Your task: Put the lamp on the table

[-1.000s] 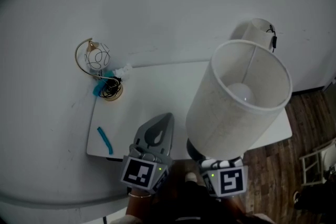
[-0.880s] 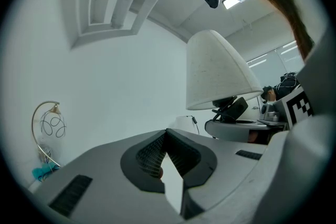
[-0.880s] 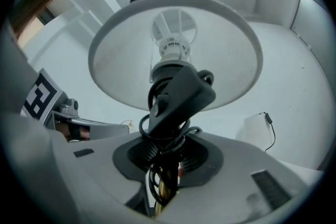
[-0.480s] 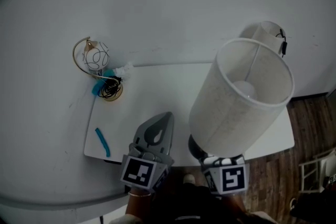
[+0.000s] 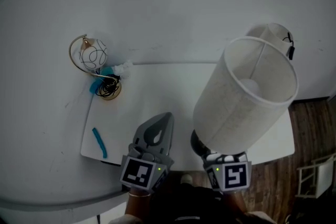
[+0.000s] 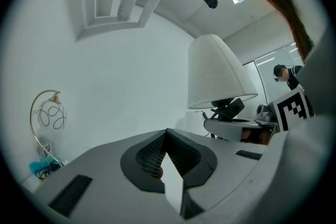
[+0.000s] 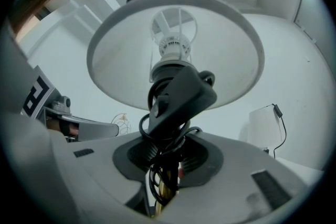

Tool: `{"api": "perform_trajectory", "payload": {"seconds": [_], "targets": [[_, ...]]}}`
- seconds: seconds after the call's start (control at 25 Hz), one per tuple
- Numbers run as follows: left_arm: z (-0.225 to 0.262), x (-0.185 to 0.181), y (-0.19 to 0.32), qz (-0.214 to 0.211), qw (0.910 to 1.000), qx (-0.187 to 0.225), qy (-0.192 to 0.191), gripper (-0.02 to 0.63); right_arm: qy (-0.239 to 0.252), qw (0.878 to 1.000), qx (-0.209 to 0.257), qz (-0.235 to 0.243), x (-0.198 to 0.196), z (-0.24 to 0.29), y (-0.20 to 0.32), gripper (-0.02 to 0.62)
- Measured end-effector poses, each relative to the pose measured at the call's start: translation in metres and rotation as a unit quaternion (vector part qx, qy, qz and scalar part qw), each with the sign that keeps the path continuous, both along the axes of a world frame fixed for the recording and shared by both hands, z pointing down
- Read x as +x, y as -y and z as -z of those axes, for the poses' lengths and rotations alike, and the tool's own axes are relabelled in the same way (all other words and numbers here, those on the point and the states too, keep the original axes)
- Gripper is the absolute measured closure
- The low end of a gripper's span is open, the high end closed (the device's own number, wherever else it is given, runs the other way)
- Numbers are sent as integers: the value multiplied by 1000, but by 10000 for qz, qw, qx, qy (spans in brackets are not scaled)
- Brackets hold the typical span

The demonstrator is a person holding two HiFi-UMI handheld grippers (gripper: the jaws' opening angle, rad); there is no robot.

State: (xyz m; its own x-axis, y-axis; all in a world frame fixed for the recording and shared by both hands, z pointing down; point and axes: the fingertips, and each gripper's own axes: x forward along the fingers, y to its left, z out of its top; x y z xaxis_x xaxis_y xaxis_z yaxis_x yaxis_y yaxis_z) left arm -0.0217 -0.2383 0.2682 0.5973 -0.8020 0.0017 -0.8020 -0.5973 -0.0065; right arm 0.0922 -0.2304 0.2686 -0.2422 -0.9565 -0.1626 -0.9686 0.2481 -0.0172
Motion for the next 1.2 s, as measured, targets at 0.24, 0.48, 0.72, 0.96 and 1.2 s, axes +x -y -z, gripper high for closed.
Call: {"api": "perform_trajectory", "payload": {"seconds": [0.24,0.48,0.72,0.96,1.2], "targets": [[-12,-2,14,72,9998,-157,-46,607,-62,10000,33,50,6,-6,19,491],[-22,-5,23,159,9995,-272,-42,607,-149,9998,-33,83,11,-16,34,491],[-29,-6,33,243,9992,-303,-41,607,-136,9998,-15,128,16,-23,48,491],[-36,-3,42,267,9989,-381,-51,607,-132,9997,2,187,16,-29,61,491],[-35,1,50,196,9991,-368,-102,607,-131,9998,-11,153,14,-40,73,491]]}}
